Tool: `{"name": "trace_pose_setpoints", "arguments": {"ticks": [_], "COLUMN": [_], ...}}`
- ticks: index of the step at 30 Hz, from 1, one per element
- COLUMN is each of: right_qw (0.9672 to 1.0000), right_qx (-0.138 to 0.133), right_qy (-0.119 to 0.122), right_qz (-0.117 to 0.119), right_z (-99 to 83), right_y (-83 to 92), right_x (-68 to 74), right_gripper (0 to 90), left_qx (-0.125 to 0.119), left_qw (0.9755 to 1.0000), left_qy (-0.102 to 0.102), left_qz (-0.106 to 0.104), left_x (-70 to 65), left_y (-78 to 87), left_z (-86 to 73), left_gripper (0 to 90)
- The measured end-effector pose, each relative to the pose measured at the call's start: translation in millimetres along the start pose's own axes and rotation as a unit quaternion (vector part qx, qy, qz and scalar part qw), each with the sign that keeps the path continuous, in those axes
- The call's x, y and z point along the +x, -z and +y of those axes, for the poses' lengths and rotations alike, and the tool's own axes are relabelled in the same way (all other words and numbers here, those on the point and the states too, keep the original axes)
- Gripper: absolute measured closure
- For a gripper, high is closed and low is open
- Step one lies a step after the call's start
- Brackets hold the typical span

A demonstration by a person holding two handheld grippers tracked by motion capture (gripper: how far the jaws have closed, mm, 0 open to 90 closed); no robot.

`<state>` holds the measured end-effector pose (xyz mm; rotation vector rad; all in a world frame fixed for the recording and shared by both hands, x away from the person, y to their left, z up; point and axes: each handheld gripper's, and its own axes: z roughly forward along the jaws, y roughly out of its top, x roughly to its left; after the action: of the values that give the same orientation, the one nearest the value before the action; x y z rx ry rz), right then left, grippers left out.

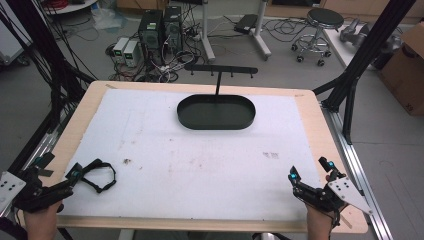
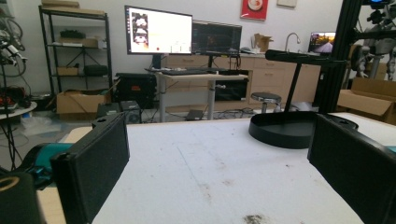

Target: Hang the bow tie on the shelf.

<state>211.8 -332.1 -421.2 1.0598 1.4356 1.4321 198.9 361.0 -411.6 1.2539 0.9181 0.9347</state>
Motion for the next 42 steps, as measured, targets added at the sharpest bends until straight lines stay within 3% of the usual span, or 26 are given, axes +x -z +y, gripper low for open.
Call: {"name": "trace_pose_setpoints", "arguments": {"ticks": [7, 11, 13, 14, 15, 17, 21, 22, 23, 25, 30, 33, 34, 35, 37, 38, 39, 40, 42], "right_qw": [1.0, 1.0, 1.0, 1.0, 1.0, 1.0, 1.0, 1.0, 1.0, 1.0, 1.0, 1.0, 1.0, 1.0, 1.0, 1.0, 1.0, 1.0, 1.0], "right_qx": [0.0, -0.001, -0.002, -0.003, -0.003, -0.002, -0.001, -0.002, -0.002, -0.001, -0.001, -0.001, 0.0, 0.0, 0.0, 0.0, 0.0, 0.0, 0.001], "right_qy": [-0.001, -0.002, -0.003, 0.0, 0.0, 0.0, -0.003, -0.002, -0.002, -0.002, -0.004, -0.005, -0.005, -0.005, -0.004, -0.004, -0.004, -0.004, -0.005], "right_qz": [0.0, -0.001, -0.001, -0.001, -0.001, -0.001, -0.002, -0.003, -0.003, -0.003, -0.003, -0.004, -0.004, -0.004, -0.005, -0.005, -0.005, -0.005, -0.004], "right_z": [0.3, 0.7, 1.1, 1.3, 1.3, 1.0, 0.7, 0.9, 0.9, 1.0, 1.1, 1.0, 0.8, 0.8, 0.7, 0.7, 0.7, 0.7, 0.6], "right_y": [0.7, 1.5, 1.8, 1.5, 1.5, 1.4, 1.5, 1.6, 1.6, 1.7, 2.3, 2.5, 2.6, 2.6, 2.5, 2.4, 2.4, 2.4, 2.1], "right_x": [-0.9, -1.4, -1.6, -2.1, -2.1, -2.2, -2.7, -2.7, -2.7, -2.5, -2.7, -2.7, -3.0, -3.0, -3.3, -3.3, -3.3, -3.3, -2.9], "right_gripper": [3.1, 3.1, 3.1, 3.1, 3.1, 3.1, 3.1, 3.1, 3.1, 3.1, 3.1, 3.1, 3.1, 3.1, 3.1, 3.1, 3.1, 3.1, 3.1], "left_qx": [0.001, 0.018, 0.031, 0.053, 0.053, 0.079, 0.129, 0.147, 0.147, 0.167, 0.226, 0.247, 0.263, 0.263, 0.278, 0.291, 0.291, 0.3, 0.31], "left_qw": [0.9998, 0.9989, 0.9979, 0.996, 0.996, 0.9926, 0.984, 0.9797, 0.9797, 0.9743, 0.956, 0.9481, 0.9408, 0.9408, 0.9356, 0.9311, 0.9311, 0.9283, 0.9254], "left_qy": [-0.004, -0.021, -0.024, -0.036, -0.036, -0.041, -0.052, -0.054, -0.054, -0.061, -0.078, -0.091, -0.106, -0.106, -0.114, -0.118, -0.118, -0.121, -0.122], "left_qz": [-0.018, -0.039, -0.052, -0.062, -0.062, -0.083, -0.112, -0.126, -0.126, -0.139, -0.17, -0.179, -0.185, -0.185, -0.185, -0.185, -0.185, -0.183, -0.18], "left_x": [-1.1, 0.6, 2.3, 3.3, 3.3, 3.8, -0.1, -3.0, -3.0, -6.9, -16.2, -19.9, -23.0, -23.0, -24.8, -26.4, -26.4, -27.2, -27.4], "left_y": [-0.2, 2.2, 3.4, 4.1, 4.1, 3.6, -1.5, -4.7, -4.7, -8.6, -18.8, -22.5, -24.1, -24.1, -25.7, -27.4, -27.4, -28.3, -29.4], "left_z": [2.8, 7.0, 8.1, 8.2, 8.2, 6.9, 2.6, -0.5, -0.5, -4.5, -15.2, -19.9, -23.4, -23.4, -26.0, -28.6, -28.6, -30.3, -31.9], "left_gripper": [6.0, 6.0, 6.1, 6.1, 6.1, 7.1, 8.5, 9.5, 10.9, 12.2, 17.8, 20.4, 22.8, 23.3, 23.9, 24.7, 26.8, 26.8, 33.3]}}
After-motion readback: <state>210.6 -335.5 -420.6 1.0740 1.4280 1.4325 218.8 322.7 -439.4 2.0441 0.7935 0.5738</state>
